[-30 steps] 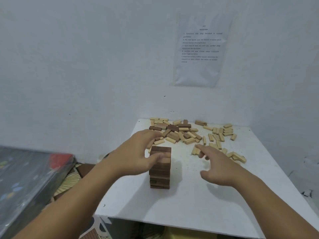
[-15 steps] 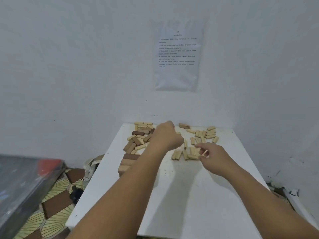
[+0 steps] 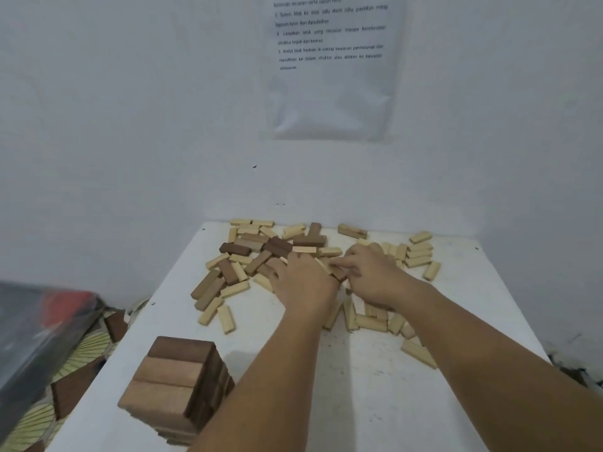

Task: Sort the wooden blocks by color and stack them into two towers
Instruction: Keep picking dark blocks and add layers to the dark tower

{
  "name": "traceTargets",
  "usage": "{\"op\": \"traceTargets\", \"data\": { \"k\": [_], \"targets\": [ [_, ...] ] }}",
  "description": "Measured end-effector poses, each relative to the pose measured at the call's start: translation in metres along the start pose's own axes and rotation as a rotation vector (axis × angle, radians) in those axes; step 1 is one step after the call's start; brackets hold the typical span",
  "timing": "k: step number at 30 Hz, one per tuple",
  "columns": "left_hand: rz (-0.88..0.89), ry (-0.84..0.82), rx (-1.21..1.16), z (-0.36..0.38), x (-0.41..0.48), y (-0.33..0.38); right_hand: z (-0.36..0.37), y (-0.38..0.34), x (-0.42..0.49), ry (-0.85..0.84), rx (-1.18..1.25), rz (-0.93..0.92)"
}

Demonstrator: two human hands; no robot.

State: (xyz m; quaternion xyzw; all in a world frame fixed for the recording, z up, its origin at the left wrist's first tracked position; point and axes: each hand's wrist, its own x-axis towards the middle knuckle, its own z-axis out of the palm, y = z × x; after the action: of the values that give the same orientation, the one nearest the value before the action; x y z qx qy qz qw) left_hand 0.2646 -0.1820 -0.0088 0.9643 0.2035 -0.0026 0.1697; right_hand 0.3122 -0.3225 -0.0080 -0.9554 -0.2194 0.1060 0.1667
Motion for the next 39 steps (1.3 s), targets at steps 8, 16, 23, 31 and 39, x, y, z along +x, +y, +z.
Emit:
{"op": "traceTargets", "data": {
  "k": [8, 16, 23, 31, 39],
  "targets": [
    [0.02, 0.019, -0.078, -0.004, 0.0, -0.008, -0.003, -0.001, -0.007, 0.169, -0.059, 0.034],
    [0.038, -0.087, -0.135, -0.013, -0.003, 0.001, -0.014, -0.005, 0.002, -0.069, 0.076, 0.073],
    [0.078, -0.071, 0.003, -0.017, 0.005, 0.004, -0.007, 0.002, 0.007, -0.046, 0.032, 0.059],
    [0.133, -0.054, 0.035, -0.019, 0.005, 0.004, -0.009, 0.01, -0.014, 0.229, 0.051, 0.067],
    [0.349, 0.047, -0.454, -0.042, -0.076, -0.009, -0.011, -0.002, -0.086, 0.347, -0.03, 0.001]
  ]
}}
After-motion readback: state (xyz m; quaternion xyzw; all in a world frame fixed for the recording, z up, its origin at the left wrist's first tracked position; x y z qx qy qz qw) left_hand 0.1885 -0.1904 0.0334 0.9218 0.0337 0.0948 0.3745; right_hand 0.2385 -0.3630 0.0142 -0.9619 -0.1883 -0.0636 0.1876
